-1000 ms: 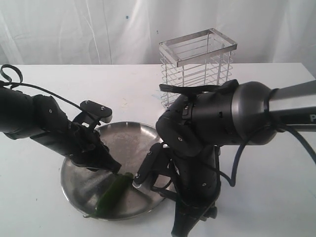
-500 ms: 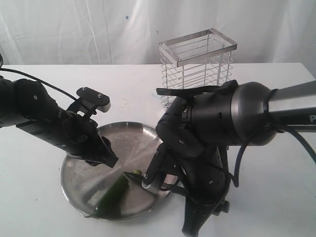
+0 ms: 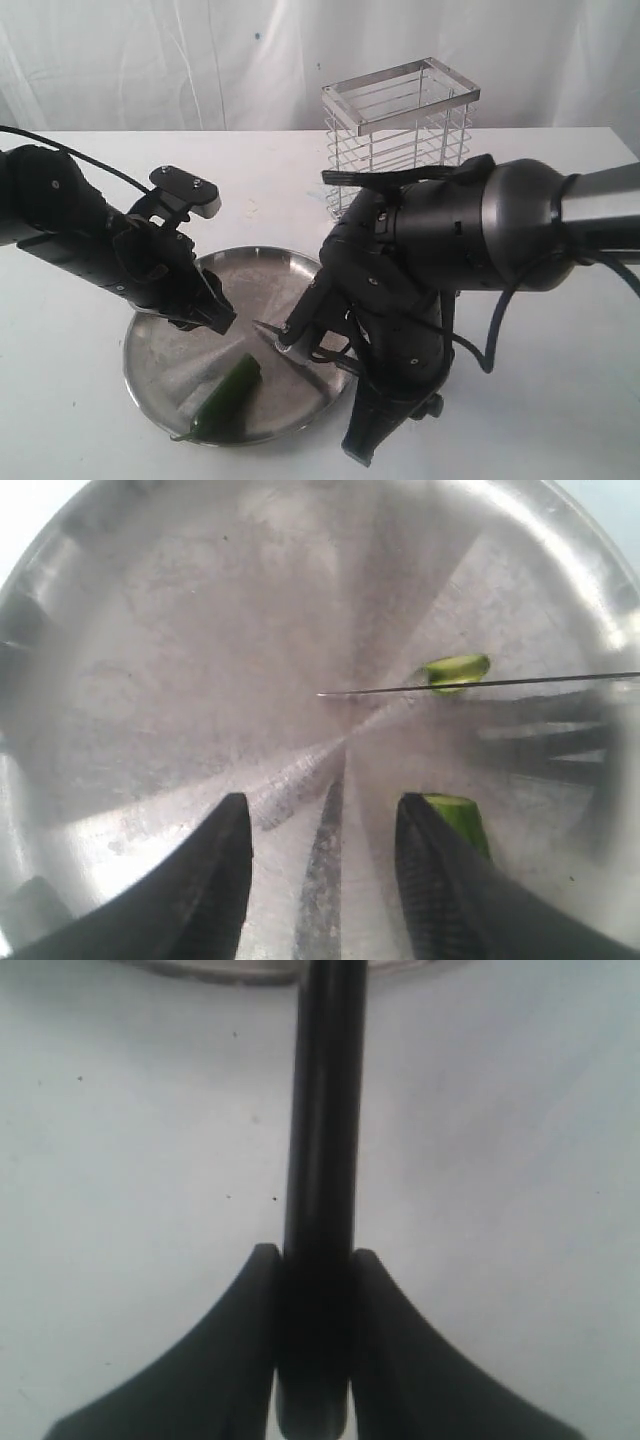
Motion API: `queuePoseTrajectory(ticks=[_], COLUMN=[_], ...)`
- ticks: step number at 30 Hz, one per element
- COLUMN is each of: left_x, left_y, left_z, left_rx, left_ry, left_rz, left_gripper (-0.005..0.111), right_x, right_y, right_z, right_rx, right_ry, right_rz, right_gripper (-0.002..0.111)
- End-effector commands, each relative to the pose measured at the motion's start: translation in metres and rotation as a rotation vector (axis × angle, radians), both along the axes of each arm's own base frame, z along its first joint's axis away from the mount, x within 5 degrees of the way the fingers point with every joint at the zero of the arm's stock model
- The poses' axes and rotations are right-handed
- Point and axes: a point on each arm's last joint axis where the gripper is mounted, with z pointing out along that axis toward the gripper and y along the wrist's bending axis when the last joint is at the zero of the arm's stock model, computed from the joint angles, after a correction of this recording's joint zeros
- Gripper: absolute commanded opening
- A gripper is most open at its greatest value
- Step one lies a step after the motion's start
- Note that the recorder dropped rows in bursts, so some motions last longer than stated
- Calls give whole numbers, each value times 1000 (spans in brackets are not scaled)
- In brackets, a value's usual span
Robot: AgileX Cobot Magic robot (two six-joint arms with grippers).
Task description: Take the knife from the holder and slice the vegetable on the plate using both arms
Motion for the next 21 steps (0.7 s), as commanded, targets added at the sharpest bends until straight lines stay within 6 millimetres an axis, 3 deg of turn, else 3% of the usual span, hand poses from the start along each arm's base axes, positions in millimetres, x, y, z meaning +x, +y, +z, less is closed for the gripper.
queuePoseTrajectory(ticks=[1, 12, 21], left_x=[-3, -4, -5], left_y=[0, 0, 0], left_z=[2, 2, 2], left_rx=[-5, -6, -9], left_ry=[11, 22, 29], left_rz=[-2, -3, 2], left_gripper=[50, 50, 50], right_x=[-11, -38, -42], right_y=[6, 26, 22], right_z=[20, 22, 12], right_rx=[108, 168, 166], right_ry=[-18, -3, 7], right_rz=[-35, -40, -94], right_gripper=[0, 0, 0])
